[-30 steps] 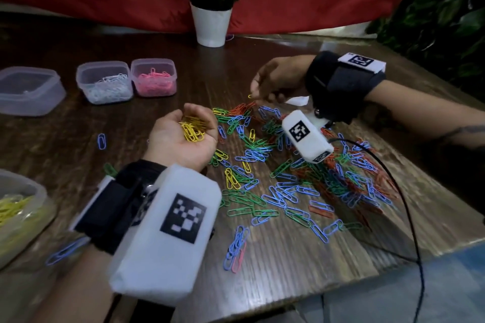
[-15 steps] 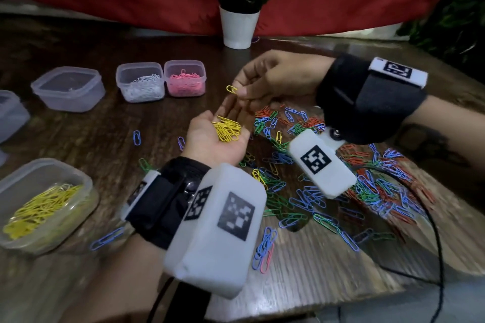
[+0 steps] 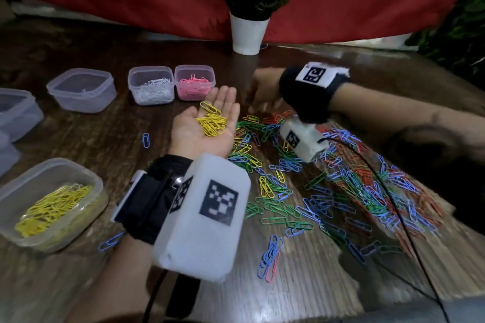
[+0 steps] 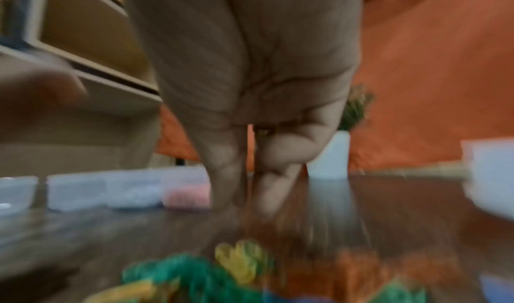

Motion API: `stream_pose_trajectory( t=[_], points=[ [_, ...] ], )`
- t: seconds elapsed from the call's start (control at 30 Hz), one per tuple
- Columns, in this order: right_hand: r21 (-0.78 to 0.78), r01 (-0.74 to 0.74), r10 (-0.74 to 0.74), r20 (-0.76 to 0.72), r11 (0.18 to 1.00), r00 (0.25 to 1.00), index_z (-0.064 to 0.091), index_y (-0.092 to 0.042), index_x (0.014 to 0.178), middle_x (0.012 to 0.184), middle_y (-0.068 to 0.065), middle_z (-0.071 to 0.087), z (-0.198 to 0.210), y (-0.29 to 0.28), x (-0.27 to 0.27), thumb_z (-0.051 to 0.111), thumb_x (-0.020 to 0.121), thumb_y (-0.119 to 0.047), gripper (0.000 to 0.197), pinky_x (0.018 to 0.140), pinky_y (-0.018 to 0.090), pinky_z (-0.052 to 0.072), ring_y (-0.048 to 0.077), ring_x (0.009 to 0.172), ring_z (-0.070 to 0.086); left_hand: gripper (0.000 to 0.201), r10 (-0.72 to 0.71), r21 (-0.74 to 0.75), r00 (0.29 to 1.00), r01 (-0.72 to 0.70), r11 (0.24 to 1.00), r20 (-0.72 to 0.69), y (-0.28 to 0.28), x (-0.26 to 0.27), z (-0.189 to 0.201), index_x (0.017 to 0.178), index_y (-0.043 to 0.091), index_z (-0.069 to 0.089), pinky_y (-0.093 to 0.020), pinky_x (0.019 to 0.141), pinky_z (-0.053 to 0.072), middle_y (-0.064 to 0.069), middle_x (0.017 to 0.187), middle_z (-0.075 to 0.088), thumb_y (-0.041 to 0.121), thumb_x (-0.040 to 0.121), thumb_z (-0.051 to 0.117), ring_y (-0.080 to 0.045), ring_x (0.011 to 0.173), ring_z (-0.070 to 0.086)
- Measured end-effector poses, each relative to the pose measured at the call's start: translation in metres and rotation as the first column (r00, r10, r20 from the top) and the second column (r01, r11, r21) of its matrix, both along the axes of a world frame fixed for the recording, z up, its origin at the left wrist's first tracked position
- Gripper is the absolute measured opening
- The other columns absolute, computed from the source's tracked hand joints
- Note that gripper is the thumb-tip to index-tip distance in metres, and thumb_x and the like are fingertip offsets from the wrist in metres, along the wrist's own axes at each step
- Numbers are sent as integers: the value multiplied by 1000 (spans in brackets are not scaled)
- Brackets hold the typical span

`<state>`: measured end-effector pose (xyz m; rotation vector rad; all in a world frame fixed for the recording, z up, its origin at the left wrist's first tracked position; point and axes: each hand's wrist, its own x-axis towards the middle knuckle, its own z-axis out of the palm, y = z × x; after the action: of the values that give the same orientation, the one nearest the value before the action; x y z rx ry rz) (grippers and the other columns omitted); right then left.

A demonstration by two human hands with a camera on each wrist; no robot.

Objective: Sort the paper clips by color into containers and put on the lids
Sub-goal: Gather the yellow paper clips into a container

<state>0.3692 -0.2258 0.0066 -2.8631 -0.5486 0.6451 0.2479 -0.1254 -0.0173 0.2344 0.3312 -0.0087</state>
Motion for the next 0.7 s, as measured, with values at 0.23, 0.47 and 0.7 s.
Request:
stream_pose_trajectory(
  t=[0.23,0.47,0.7],
  points=[
    [27,20,-20,18,999,1000,62,-15,91,63,-2,52,-24,-8,18,62,82,0,18,36,10,38,4,46,48,50,-3,-28,1000,4,1000,17,-1,0,1,83,-1,56,-33,86,42,-11,131,56,22,102,15,-24,121,53],
    [178,202,-190,-83,963,978,57,-14,70,54,-2,55,-26,-32,19,62,85,-1,20,36,7,37,4,46,51,52,-15,-48,1000,16,999,25,-2,-1,1,82,-1,57,-32,79,45,-8,100,61,23,103,16,-24,119,55],
    [39,217,-217,-8,975,976,62,-4,92,63,4,49,-27,-27,11,57,88,-3,7,31,10,32,12,51,44,53,-11,-41,1000,11,999,6,-3,0,0,82,-1,57,-32,86,44,-10,102,61,24,103,16,-24,118,56]
  ],
)
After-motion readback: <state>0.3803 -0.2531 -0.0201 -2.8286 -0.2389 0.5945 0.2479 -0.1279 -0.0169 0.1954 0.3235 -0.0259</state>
